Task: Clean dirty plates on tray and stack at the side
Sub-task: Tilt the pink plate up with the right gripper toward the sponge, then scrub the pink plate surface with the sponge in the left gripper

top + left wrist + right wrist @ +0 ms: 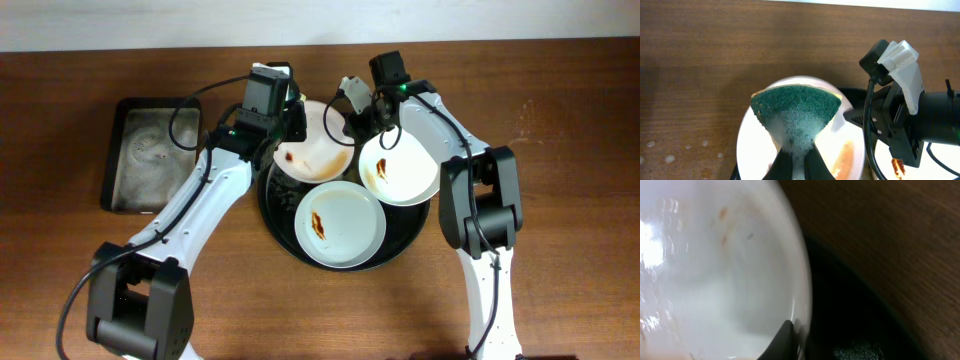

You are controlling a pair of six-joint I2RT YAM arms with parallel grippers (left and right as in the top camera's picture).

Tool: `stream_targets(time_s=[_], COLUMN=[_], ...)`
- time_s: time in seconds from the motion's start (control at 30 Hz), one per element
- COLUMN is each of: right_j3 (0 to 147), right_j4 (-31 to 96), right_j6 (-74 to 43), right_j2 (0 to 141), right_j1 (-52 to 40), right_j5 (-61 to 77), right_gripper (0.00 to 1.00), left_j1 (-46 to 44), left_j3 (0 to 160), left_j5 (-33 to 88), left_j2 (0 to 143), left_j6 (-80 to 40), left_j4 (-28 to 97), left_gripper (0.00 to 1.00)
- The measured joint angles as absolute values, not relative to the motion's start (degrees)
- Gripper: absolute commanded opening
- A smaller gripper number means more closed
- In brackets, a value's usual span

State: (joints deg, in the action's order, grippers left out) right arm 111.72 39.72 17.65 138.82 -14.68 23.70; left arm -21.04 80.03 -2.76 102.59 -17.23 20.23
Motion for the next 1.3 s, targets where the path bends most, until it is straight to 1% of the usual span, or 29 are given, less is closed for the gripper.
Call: stream_targets(time_s=[0.27,0.43,0.53,0.7,0.83,0.97,1.1,1.2,1.3], right_j3=[112.79,122.83,131.98,138.56,139.17,139.20,139.39,139.41,139.41], right_j4=[39.94,49.32,57.08,64.47,68.16,70.26,72.14,72.47,72.66], right_j6=[11.46,7.57,6.39,2.33,-5.19,-10.17,-12.60,-13.43,-14.57], right_j2=[138.82,139.02,139.02,139.02,139.02,139.02,139.02,139.02,139.02], right_j1=[-14.68,-14.68,-14.68,-14.68,-14.68,-14.68,-14.70,-14.96,-16.08], right_j5=[24.12,19.27,12.99,4.62,1.96,-0.97,-2.66,-3.03,-3.05], right_gripper=[0.04,0.04,0.04,0.04,0.04,0.04,0.04,0.04,0.04], left_j1=[-21.04,-21.04,-21.04,-21.04,-21.04,-21.87,-23.40,-24.23,-25.93], left_j3=[80.03,80.03,80.03,80.03,80.01,79.99,79.83,79.75,79.75], left_j5=[-2.76,-2.79,-2.79,-2.79,-2.76,-2.74,-2.70,-2.50,-1.98], left_j2=[102.59,102.59,102.59,102.56,103.26,108.88,112.22,113.60,114.85], left_j6=[-17.06,-16.80,-16.60,-16.78,-22.76,-29.39,-36.12,-37.74,-40.36], left_j4=[20.27,22.13,22.96,22.28,16.97,11.14,7.40,3.11,1.87], left_gripper=[0.01,0.01,0.01,0.01,0.00,0.01,0.01,0.01,0.01])
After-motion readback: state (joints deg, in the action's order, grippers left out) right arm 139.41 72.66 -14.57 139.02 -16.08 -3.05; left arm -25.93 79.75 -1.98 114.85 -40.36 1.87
